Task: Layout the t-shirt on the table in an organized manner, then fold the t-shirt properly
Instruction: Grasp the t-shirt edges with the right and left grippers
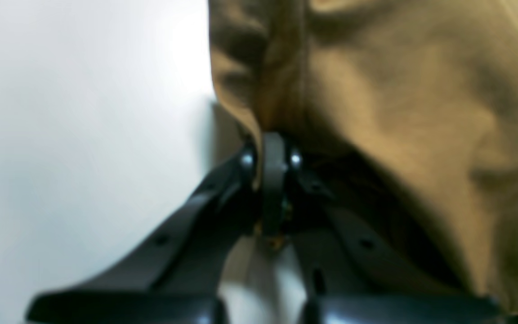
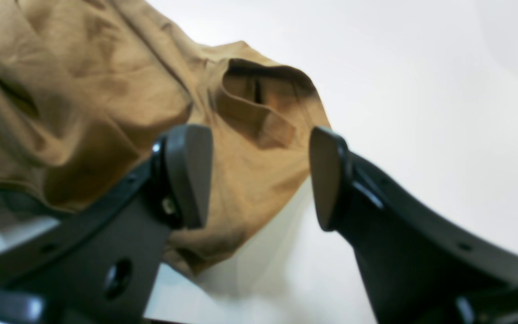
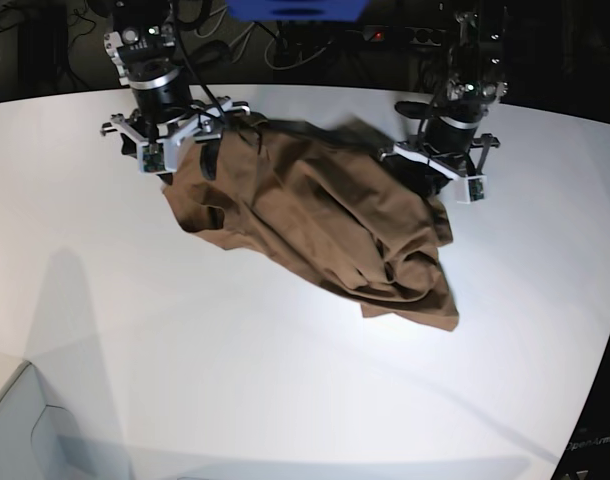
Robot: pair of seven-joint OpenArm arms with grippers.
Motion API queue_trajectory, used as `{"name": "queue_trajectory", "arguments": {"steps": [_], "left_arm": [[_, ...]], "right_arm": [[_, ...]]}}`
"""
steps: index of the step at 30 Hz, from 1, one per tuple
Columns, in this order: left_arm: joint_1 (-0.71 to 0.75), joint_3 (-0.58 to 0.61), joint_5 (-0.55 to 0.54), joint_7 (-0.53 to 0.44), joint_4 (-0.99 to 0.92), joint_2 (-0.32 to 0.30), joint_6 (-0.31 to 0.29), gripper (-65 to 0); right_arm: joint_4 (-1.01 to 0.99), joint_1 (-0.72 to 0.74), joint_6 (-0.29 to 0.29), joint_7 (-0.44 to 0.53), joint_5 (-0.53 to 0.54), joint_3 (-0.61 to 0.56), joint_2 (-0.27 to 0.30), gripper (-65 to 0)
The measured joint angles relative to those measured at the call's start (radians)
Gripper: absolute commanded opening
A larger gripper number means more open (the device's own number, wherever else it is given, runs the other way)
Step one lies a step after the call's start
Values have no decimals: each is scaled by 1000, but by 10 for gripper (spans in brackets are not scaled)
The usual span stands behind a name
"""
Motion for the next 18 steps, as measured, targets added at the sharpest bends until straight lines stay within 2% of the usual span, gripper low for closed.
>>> {"name": "queue_trajectory", "arguments": {"steps": [2, 6, 11, 16, 18], "left_arm": [[11, -2, 1, 2, 34, 0, 0, -650], [86, -2, 0, 0, 169, -3, 2, -646], [160, -5, 5, -1, 282, -3, 3, -646], [209, -39, 3, 4, 292, -1, 0, -646], [215, -56, 5, 0, 290, -6, 4, -646]], "right_arm": [[0, 0, 0, 0, 0, 0, 0, -298], [0, 7, 0, -1, 0, 0, 0, -298], [-7, 49, 0, -19, 0, -8, 49, -298], [-55, 178, 1, -145, 0, -14, 45, -295], [-91, 228, 24, -225, -2, -41, 55, -294]]}}
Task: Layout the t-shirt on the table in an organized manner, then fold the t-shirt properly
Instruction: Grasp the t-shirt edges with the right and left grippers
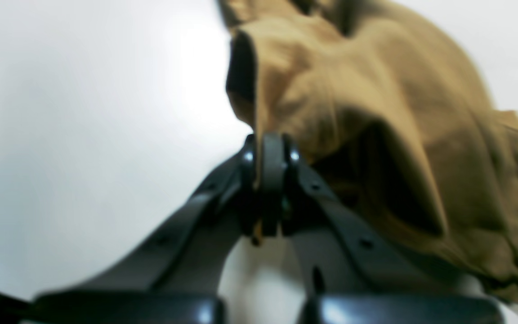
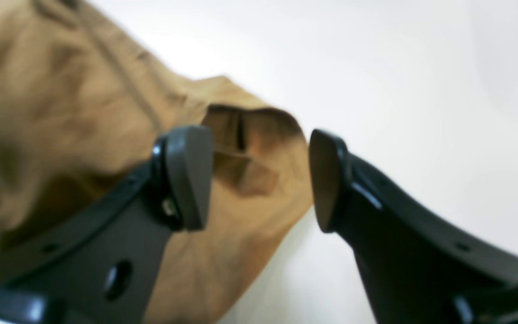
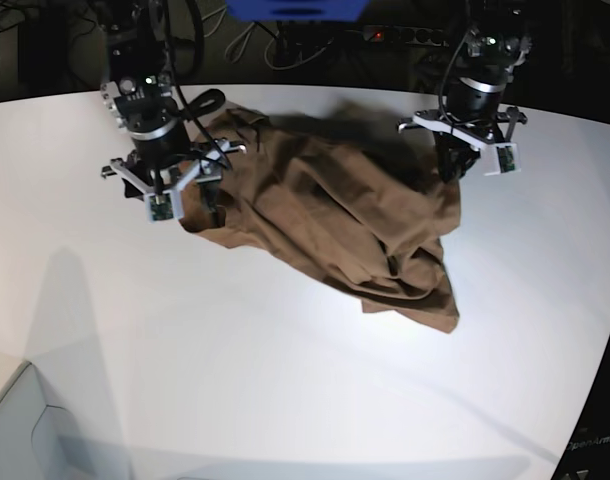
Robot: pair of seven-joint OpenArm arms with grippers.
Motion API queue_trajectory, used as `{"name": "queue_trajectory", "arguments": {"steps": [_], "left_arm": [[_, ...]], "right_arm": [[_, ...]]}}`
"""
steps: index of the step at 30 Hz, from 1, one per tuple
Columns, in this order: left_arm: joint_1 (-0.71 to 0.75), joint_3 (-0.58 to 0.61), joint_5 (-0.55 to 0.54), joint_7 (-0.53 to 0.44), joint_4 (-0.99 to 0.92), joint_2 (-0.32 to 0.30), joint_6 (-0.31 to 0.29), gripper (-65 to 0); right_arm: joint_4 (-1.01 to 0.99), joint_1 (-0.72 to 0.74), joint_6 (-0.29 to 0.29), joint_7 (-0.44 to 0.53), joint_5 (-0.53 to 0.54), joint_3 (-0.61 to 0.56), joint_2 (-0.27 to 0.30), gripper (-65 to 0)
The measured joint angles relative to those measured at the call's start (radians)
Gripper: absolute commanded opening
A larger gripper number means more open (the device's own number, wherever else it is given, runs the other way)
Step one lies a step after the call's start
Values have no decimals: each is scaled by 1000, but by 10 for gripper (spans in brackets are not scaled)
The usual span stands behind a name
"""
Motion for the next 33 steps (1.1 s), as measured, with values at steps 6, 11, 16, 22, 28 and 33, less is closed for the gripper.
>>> {"name": "queue_trajectory", "arguments": {"steps": [6, 11, 16, 22, 28, 33], "left_arm": [[15, -25, -3, 0, -1, 3, -3, -646], [15, -24, -2, 3, -1, 3, -4, -646], [14, -24, -5, 3, -1, 4, -4, -646], [6, -24, -4, 3, -1, 4, -3, -646], [6, -24, -4, 4, -2, 4, -4, -646], [6, -24, -5, 4, -3, 6, -4, -646]], "right_arm": [[-41, 57, 84, -53, 1, -34, 13, -294], [-55, 73, 87, -58, 3, -37, 12, -294], [-92, 90, 87, -59, 1, -56, 13, -294], [-110, 94, 87, -50, 2, -113, 12, -296], [-195, 150, 87, -55, 2, -129, 12, -307], [-198, 164, 87, -64, 3, -126, 12, -528]]}}
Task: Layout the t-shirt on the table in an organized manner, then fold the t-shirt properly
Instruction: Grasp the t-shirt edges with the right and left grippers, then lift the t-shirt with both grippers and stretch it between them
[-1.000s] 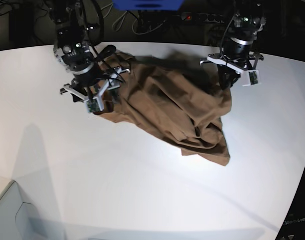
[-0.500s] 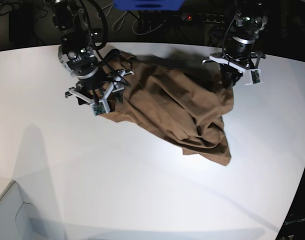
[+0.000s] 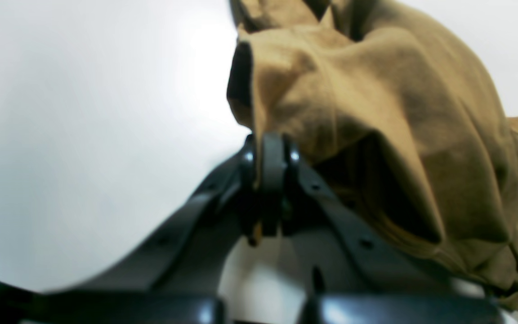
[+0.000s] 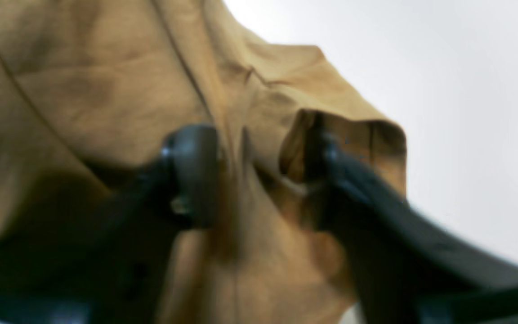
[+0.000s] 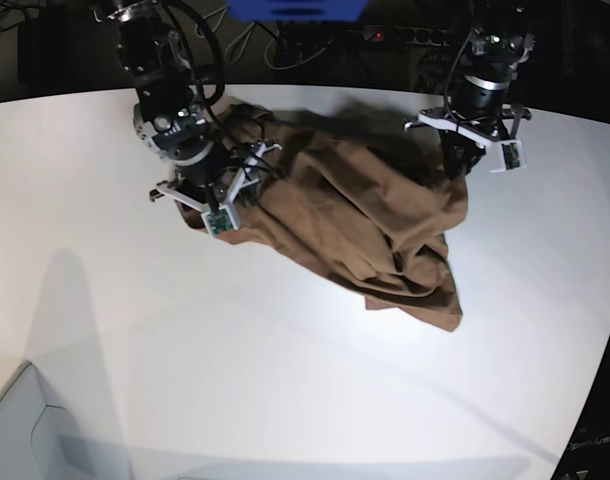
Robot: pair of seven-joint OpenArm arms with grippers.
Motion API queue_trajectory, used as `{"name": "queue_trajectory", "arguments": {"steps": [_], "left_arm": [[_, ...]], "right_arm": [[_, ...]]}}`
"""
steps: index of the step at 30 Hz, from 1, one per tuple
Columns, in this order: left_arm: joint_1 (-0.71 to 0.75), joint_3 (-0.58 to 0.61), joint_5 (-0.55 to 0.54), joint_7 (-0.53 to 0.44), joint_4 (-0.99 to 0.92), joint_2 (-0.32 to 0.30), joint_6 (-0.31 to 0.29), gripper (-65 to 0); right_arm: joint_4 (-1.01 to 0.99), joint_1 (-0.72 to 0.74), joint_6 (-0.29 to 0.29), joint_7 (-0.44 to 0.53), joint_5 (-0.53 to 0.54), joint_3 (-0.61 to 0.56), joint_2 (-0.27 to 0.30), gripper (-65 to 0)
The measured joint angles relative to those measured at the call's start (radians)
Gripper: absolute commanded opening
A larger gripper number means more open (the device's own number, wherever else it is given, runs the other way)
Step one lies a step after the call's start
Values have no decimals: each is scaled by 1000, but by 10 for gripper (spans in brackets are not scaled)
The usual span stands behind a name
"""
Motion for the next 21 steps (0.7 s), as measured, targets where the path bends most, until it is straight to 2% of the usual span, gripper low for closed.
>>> {"name": "queue_trajectory", "arguments": {"steps": [1, 2, 5, 8, 11, 21], "left_arm": [[0, 0, 0, 0, 0, 0, 0, -646], [1, 0, 2, 0, 0, 0, 0, -646], [2, -22, -2, 3, 3, 1, -6, -646], [0, -148, 0, 2, 35, 10, -2, -646], [-20, -208, -1, 5, 42, 4, 3, -646], [-15, -222, -5, 4, 53, 25, -8, -646]], "right_arm": [[-3, 16, 0, 0, -1, 0, 0, -606], [-9, 32, -1, 3, -3, 1, 2, -650], [-18, 80, 5, 1, 2, 42, 0, -650], [-11, 117, 6, -2, -1, 139, 3, -650], [11, 186, 8, -8, -1, 201, 6, -650], [38, 363, 13, -13, 6, 230, -2, -650]]}}
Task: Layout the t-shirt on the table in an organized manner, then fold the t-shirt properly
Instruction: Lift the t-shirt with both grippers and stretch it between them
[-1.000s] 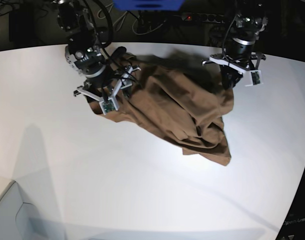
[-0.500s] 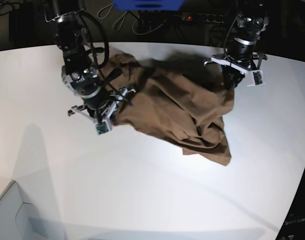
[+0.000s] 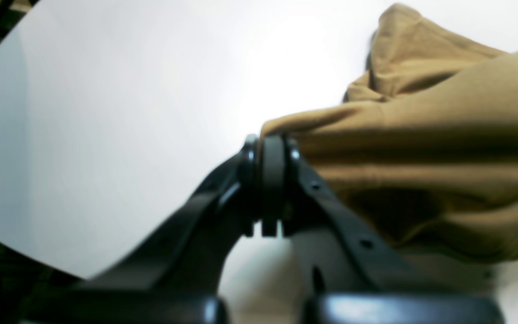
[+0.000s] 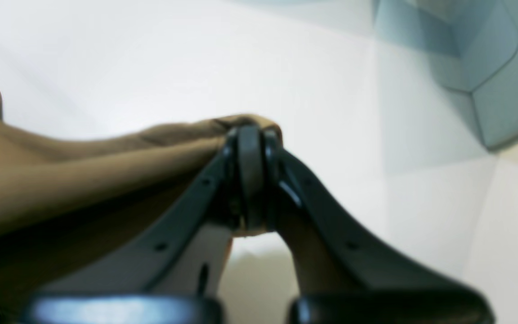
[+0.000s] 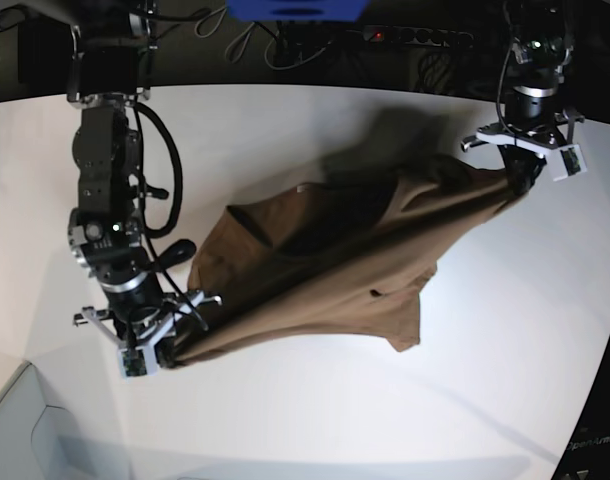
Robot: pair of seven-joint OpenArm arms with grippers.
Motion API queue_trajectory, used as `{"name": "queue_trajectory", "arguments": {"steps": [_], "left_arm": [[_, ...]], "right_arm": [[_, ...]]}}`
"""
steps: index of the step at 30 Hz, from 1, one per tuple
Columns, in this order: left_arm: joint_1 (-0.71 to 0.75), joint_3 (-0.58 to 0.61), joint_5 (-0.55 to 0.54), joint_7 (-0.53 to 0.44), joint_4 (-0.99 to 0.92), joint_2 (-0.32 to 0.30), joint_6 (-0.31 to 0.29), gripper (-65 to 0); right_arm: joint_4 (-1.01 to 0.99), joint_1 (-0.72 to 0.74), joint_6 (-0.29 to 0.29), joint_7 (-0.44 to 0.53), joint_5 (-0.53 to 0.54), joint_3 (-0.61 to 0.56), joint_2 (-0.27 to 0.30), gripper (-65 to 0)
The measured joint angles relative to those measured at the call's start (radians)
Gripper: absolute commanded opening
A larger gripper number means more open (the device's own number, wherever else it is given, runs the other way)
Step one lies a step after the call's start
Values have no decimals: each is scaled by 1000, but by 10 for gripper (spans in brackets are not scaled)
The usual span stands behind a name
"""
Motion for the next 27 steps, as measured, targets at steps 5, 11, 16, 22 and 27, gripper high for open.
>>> {"name": "queue_trajectory", "arguments": {"steps": [5, 11, 16, 22, 27], "left_arm": [[29, -5, -3, 6, 1, 29, -4, -646], [-18, -20, -6, 4, 5, 26, -8, -647], [-102, -35, -7, 2, 6, 36, 7, -647], [-100, 133, -175, 3, 0, 19, 11, -647], [-70, 370, -190, 81, -5, 18, 13, -647]], "right_arm": [[1, 73, 0, 3, 0, -3, -10, -650], [48, 98, 0, -6, -4, -13, -28, -650], [85, 98, 0, 3, -4, -97, -59, -650], [84, 71, 0, 1, -58, -103, -48, -650], [84, 75, 0, 4, -71, -100, -6, -650]]}}
